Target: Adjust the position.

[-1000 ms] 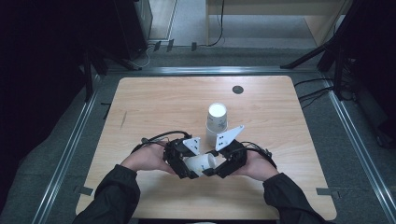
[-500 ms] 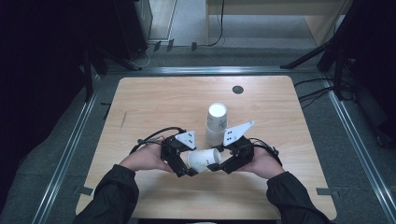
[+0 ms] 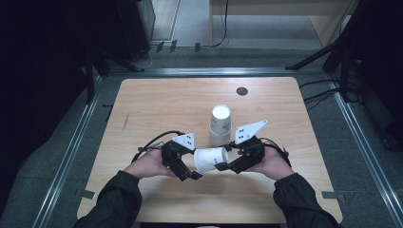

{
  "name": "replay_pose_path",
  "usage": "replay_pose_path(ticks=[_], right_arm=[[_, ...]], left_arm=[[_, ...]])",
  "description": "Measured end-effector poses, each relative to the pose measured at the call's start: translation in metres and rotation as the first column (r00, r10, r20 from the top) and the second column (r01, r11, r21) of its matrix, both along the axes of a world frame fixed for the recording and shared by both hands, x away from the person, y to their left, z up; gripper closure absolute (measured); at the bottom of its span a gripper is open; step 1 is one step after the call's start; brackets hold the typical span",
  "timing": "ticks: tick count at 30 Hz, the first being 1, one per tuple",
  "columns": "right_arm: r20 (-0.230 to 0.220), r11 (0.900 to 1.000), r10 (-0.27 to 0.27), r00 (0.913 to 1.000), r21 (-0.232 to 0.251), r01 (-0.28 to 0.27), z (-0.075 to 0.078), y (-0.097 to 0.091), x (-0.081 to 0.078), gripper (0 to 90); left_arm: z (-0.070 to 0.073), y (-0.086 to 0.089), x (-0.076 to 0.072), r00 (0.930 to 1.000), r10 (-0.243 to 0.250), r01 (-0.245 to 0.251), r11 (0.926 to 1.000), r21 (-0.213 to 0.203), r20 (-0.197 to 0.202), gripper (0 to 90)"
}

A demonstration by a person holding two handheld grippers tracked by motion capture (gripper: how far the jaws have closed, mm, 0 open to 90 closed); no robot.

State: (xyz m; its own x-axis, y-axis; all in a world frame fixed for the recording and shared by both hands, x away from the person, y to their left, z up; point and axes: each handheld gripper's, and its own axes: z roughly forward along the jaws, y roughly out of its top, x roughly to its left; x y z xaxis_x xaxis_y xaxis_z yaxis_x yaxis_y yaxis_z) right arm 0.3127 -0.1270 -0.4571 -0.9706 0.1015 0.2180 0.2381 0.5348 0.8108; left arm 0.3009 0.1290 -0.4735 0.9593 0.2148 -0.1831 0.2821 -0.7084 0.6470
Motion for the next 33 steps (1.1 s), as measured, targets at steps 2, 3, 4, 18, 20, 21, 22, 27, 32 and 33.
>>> replay_pose_path(ticks=[2, 3, 4, 18, 20, 21, 22, 27, 32, 33], right_arm=[[-0.008, 0.9999, 0.010, 0.9999, 0.012, -0.010, 0.000, 0.002, 0.001, 35.5], [-0.012, 0.9998, 0.013, 0.9998, 0.013, -0.013, -0.001, 0.003, 0.001, 35.5], [-0.014, 0.9997, 0.018, 0.9997, 0.014, -0.018, -0.001, 0.005, 0.001, 35.4], [-0.038, 0.9988, 0.044, 0.9983, 0.023, -0.043, -0.003, 0.015, 0.003, 35.7], [-0.038, 0.9988, 0.044, 0.9983, 0.022, -0.043, -0.004, 0.015, 0.003, 35.9], [-0.036, 0.9989, 0.043, 0.9984, 0.023, -0.042, -0.004, 0.014, 0.003, 35.9], [-0.039, 0.9989, 0.041, 0.9984, 0.023, -0.040, -0.003, 0.014, 0.003, 36.0], [-0.042, 0.9988, 0.042, 0.9983, 0.027, -0.040, -0.003, 0.014, 0.003, 35.9], [-0.038, 0.9987, 0.040, 0.9985, 0.031, -0.039, -0.004, 0.014, 0.003, 35.0], [-0.039, 0.9986, 0.041, 0.9984, 0.034, -0.040, -0.004, 0.014, 0.003, 30.7]], left_arm=[[0.000, 0.000, -0.002, 1.0000, 0.006, -0.006, 0.9997, -0.022, 0.000, 8.9], [0.001, 0.001, -0.002, 1.0000, 0.004, -0.004, 0.9994, -0.035, -0.001, 9.2], [0.001, 0.001, -0.003, 0.9999, 0.010, -0.011, 0.9981, -0.061, -0.007, 12.0], [0.001, 0.007, -0.003, 0.9999, 0.012, -0.013, 0.9961, -0.087, -0.011, 24.9], [0.001, 0.007, -0.002, 0.9999, 0.009, -0.010, 0.9961, -0.088, -0.009, 25.7], [0.002, 0.007, -0.002, 0.9999, 0.010, -0.010, 0.9958, -0.091, -0.007, 26.3], [0.002, 0.008, -0.002, 0.9999, 0.009, -0.010, 0.9957, -0.093, -0.009, 26.6], [0.003, 0.008, -0.002, 0.9999, 0.007, -0.008, 0.9959, -0.091, -0.008, 27.3], [0.003, 0.008, -0.002, 0.9999, 0.009, -0.009, 0.9958, -0.091, -0.006, 27.5], [0.004, 0.009, -0.002, 0.9999, 0.009, -0.010, 0.9955, -0.094, -0.005, 27.5]])
